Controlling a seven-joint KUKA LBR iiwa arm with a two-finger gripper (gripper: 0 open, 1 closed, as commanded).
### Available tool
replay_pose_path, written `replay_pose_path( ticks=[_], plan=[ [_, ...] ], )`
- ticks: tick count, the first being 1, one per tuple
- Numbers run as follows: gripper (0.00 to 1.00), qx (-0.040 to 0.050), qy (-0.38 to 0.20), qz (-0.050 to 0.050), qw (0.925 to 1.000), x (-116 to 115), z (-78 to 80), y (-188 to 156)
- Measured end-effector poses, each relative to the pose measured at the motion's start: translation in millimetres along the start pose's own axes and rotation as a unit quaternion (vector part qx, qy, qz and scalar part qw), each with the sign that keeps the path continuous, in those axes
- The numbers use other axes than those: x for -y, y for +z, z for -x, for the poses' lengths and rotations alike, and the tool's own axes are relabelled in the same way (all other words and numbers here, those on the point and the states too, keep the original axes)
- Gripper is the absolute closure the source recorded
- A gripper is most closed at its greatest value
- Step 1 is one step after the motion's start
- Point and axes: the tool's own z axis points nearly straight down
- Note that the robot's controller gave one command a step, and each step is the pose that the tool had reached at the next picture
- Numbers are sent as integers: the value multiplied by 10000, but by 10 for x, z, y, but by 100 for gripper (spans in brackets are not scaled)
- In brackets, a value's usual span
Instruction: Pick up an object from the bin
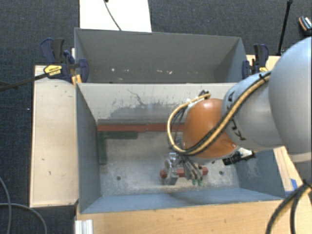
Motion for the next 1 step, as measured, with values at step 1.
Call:
replay_pose_path(
  ticks=[1],
  plan=[
    [100,46,-590,8,9982,-389,85,-1897]
  ],
)
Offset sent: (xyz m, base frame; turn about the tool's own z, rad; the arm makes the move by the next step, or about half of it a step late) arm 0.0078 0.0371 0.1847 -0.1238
